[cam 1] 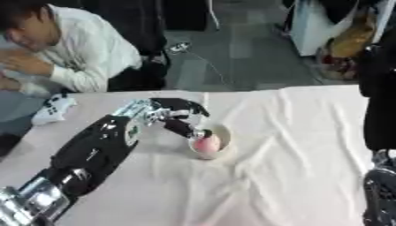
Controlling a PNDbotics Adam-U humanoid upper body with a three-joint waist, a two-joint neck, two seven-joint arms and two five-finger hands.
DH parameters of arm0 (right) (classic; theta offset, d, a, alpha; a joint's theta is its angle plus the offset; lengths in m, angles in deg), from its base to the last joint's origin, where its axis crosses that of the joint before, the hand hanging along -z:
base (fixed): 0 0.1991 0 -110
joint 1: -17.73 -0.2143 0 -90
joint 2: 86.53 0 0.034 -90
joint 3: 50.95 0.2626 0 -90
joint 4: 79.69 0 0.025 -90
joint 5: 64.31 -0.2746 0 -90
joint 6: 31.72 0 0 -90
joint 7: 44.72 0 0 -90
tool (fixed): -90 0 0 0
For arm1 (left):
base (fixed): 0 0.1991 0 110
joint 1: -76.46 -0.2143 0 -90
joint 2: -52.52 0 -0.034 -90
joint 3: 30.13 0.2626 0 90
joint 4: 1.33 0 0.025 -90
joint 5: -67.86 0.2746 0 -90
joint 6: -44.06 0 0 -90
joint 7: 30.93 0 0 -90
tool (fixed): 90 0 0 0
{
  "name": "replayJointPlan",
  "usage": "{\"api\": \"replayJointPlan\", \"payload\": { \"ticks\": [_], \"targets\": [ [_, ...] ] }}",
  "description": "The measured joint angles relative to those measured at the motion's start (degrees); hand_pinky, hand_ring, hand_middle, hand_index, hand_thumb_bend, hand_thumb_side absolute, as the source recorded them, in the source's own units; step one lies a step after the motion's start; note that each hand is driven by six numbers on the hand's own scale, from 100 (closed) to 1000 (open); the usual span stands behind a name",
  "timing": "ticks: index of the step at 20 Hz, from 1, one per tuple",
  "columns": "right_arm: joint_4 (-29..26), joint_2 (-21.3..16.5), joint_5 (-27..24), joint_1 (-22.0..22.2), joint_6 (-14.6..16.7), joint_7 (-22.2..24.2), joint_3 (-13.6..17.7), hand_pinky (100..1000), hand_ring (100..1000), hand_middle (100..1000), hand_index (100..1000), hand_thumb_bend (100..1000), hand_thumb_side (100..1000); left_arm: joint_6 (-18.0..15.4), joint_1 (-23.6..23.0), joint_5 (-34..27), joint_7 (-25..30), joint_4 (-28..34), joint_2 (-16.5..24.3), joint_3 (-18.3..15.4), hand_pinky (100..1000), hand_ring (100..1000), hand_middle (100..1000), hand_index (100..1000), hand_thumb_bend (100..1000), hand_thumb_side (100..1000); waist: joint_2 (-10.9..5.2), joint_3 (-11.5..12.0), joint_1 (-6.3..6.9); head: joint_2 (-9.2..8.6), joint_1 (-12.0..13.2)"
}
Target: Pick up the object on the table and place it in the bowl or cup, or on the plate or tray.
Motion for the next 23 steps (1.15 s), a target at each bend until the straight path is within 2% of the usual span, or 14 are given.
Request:
{"api": "replayJointPlan", "payload": {
  "ticks": [1,2,5,6,8,10,12,17,23],
  "targets": [
    [0.0,0.0,0.0,0.0,0.0,0.0,0.0,100,332,376,499,118,729,0.0,0.0,0.0,0.0,0.1,0.0,-0.1,885,931,973,1000,565,945,0.00,0.0,0.00,0.00,0.0],
    [0.0,0.0,0.0,0.0,0.0,0.0,0.0,100,332,376,499,118,730,0.0,-0.1,-0.1,-0.1,0.3,0.0,-0.2,887,933,974,1000,572,946,0.00,0.1,0.00,-0.01,0.0],
    [0.0,0.0,0.0,0.0,0.0,0.0,0.0,100,332,376,499,114,727,0.5,-0.4,-1.1,-0.8,1.9,0.2,-0.3,868,908,959,992,467,913,-0.02,0.4,0.00,-0.10,0.0],
    [0.0,0.0,0.0,0.0,0.0,0.0,0.0,100,332,376,499,114,727,0.7,-0.8,-1.6,-1.2,2.8,0.4,-0.4,868,908,959,992,467,913,-0.05,0.5,-0.01,-0.21,0.0],
    [0.0,-0.1,0.0,0.0,0.0,0.0,0.0,100,331,375,499,108,728,1.4,-1.6,-2.9,-2.0,4.8,1.1,-0.3,844,880,943,976,380,887,-0.07,0.9,-0.03,-0.31,-0.2],
    [0.0,-0.4,0.0,0.0,0.0,0.0,0.0,100,330,374,499,104,729,2.4,-2.7,-4.8,-2.9,7.7,2.3,-0.3,821,870,938,965,329,885,-0.13,1.3,-0.11,-0.37,-0.2],
    [0.0,-0.8,0.0,0.0,0.0,0.0,0.0,100,330,374,499,100,730,3.7,-4.3,-7.3,-4.3,11.3,3.6,-0.3,779,837,913,937,248,835,-0.28,1.8,-0.16,-0.57,-0.3],
    [0.0,-2.1,0.1,0.0,0.0,0.0,0.4,100,329,373,499,100,731,8.9,-10.1,-15.4,-11.1,22.9,7.2,-0.3,713,773,864,903,120,824,-0.49,3.0,-0.75,-1.36,-0.4],
    [0.0,-4.0,0.7,0.0,0.1,-0.1,1.0,100,327,371,500,100,736,15.9,-19.6,-26.3,-22.8,39.4,8.0,-4.2,662,719,833,888,100,830,-0.60,4.8,-1.69,-3.00,-0.8]
  ]
}}
